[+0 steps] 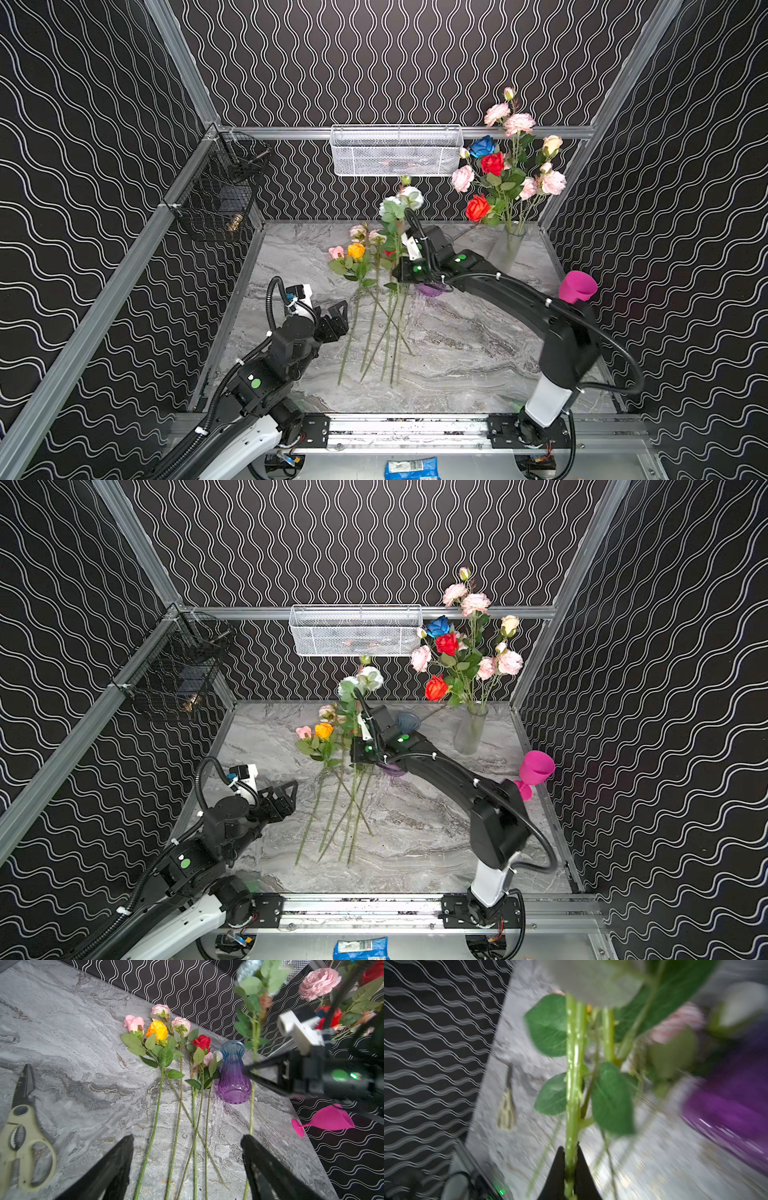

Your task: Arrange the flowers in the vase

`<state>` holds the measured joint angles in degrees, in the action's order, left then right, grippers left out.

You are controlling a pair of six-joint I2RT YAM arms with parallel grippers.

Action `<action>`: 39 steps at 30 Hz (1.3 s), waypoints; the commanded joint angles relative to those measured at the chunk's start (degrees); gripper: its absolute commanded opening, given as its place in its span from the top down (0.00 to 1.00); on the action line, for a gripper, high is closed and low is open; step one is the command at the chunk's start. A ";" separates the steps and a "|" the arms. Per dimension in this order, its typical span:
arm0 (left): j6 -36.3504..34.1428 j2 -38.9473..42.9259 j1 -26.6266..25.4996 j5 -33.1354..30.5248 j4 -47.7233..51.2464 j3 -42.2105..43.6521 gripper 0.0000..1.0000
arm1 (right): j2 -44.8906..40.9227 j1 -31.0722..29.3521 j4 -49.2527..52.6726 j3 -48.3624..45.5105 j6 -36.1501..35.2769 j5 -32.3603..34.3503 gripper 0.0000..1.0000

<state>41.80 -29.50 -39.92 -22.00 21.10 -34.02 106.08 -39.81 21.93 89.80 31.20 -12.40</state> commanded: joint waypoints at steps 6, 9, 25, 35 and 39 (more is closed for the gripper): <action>-2.23 0.77 -0.04 -2.17 3.57 -3.13 0.16 | 9.91 -0.67 -0.70 8.30 2.98 2.61 0.46; -2.05 1.44 0.02 -2.09 2.79 -2.17 0.16 | 7.53 -0.50 0.82 6.33 0.77 10.00 0.39; -2.75 -1.37 0.02 -0.63 -0.16 -1.81 0.15 | 14.74 9.54 19.08 15.59 -11.65 38.63 0.12; -2.35 -1.85 0.02 -0.17 -1.07 -1.29 0.15 | 19.39 14.43 15.97 17.66 -10.48 26.52 0.07; -2.43 -2.68 0.02 -0.02 -1.81 -1.40 0.15 | 20.36 14.42 14.87 17.17 -10.25 23.29 0.07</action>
<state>39.88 -31.90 -39.92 -22.20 21.61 -35.20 125.45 -25.28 36.07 106.94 20.58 14.79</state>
